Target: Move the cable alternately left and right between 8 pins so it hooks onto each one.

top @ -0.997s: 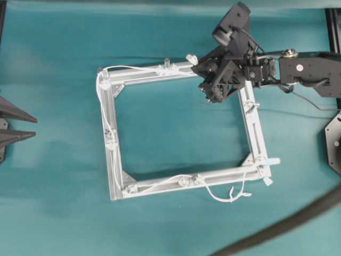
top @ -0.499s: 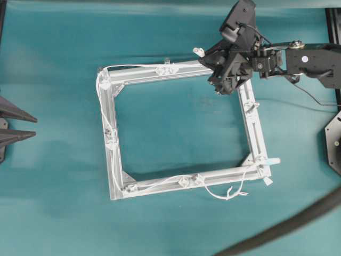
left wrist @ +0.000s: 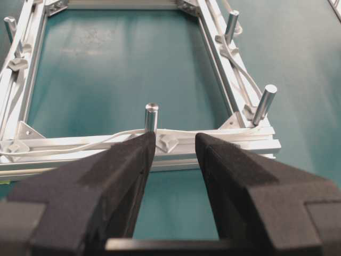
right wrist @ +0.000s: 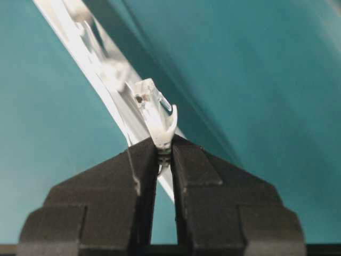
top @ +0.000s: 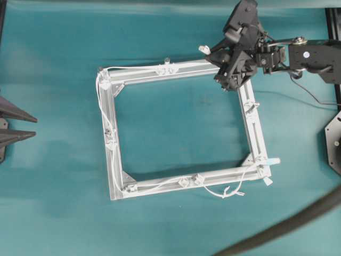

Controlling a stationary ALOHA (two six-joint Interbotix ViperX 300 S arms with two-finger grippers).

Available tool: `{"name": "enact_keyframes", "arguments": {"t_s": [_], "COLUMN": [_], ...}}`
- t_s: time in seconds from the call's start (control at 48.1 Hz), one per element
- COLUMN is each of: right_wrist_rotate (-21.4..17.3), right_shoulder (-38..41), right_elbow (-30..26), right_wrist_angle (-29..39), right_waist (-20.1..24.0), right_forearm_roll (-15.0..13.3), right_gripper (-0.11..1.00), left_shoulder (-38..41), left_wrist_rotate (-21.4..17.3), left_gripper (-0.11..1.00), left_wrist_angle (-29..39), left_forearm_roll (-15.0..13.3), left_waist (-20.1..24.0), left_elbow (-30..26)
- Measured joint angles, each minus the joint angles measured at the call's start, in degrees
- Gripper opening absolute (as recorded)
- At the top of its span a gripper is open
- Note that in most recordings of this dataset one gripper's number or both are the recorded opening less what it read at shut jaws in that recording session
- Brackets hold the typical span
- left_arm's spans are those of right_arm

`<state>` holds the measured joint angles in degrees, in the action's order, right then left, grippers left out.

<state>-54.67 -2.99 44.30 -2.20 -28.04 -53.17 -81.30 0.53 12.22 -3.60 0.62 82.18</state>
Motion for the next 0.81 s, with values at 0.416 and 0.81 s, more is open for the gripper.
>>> {"name": "enact_keyframes", "arguments": {"t_s": [0.416,0.81], "right_wrist_rotate": [1.5,1.5], "right_shoulder": [0.6,0.6], "right_elbow": [-0.6,-0.6], "right_wrist_angle": [1.3,4.6], "right_waist": [-3.9,-6.4], "right_forearm_roll": [-1.4,-1.6], "right_gripper": [0.09,0.09], "left_shoulder": [0.0,0.0], "left_wrist_rotate": [0.0,0.0], "left_gripper": [0.5,0.5], "left_wrist_angle": [0.0,0.0], "left_forearm_roll": [0.0,0.1], "left_waist": [0.0,0.0], "left_elbow": [-0.1,-0.1]}}
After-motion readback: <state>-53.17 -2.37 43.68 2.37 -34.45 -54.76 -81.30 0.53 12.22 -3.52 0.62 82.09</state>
